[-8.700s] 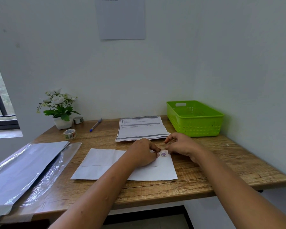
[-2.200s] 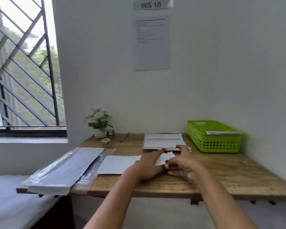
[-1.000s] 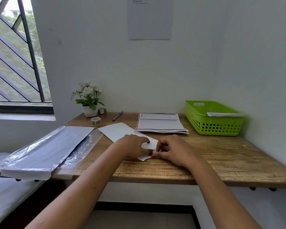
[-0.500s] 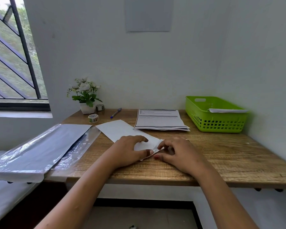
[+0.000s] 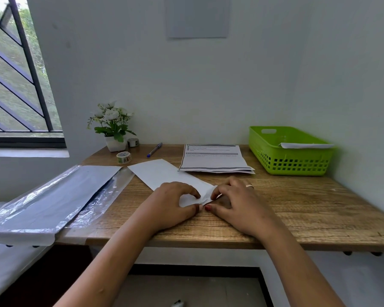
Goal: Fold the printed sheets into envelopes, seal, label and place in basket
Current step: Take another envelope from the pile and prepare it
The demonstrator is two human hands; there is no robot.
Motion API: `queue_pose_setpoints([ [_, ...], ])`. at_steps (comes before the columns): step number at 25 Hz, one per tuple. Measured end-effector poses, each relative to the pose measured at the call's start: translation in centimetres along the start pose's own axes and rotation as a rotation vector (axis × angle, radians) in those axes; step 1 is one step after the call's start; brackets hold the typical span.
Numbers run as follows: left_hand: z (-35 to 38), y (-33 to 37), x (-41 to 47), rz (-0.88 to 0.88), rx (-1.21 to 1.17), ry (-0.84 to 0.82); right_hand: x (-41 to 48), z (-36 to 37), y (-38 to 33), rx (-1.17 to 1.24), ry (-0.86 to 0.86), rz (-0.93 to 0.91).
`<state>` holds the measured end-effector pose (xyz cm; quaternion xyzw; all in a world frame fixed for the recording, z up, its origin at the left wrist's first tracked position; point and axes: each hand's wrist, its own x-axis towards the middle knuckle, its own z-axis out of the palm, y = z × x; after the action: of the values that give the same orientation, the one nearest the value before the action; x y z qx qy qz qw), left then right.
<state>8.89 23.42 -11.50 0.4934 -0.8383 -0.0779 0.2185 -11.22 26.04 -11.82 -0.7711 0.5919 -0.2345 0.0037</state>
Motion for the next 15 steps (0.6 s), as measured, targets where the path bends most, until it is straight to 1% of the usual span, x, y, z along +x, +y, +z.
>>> queue_pose_setpoints([
  [4, -0.3, 0.2, -0.2, -0.041, -0.035, 0.044, 0.0, 0.2, 0.0, -0.036, -0.055, -0.03],
  [8, -0.5, 0.5, -0.5, -0.103, -0.064, 0.122, 0.2, 0.1, -0.7, -0.016, -0.18, -0.041],
  [10, -0.7, 0.1, -1.3, -0.172, -0.038, 0.202, 0.5, 0.4, -2.2, -0.016, -0.222, -0.063],
  [12, -1.0, -0.6, -2.4, -0.271, 0.016, 0.301, 0.8, 1.3, -4.3, -0.051, -0.208, -0.103],
  [14, -1.4, -1.2, -3.4, -0.352, -0.021, 0.354, 1.1, 2.2, -6.7, -0.077, -0.19, -0.129],
  [15, -1.6, -1.5, -3.8, -0.38, -0.044, 0.365, 1.4, 2.6, -7.8, -0.069, -0.226, -0.136],
])
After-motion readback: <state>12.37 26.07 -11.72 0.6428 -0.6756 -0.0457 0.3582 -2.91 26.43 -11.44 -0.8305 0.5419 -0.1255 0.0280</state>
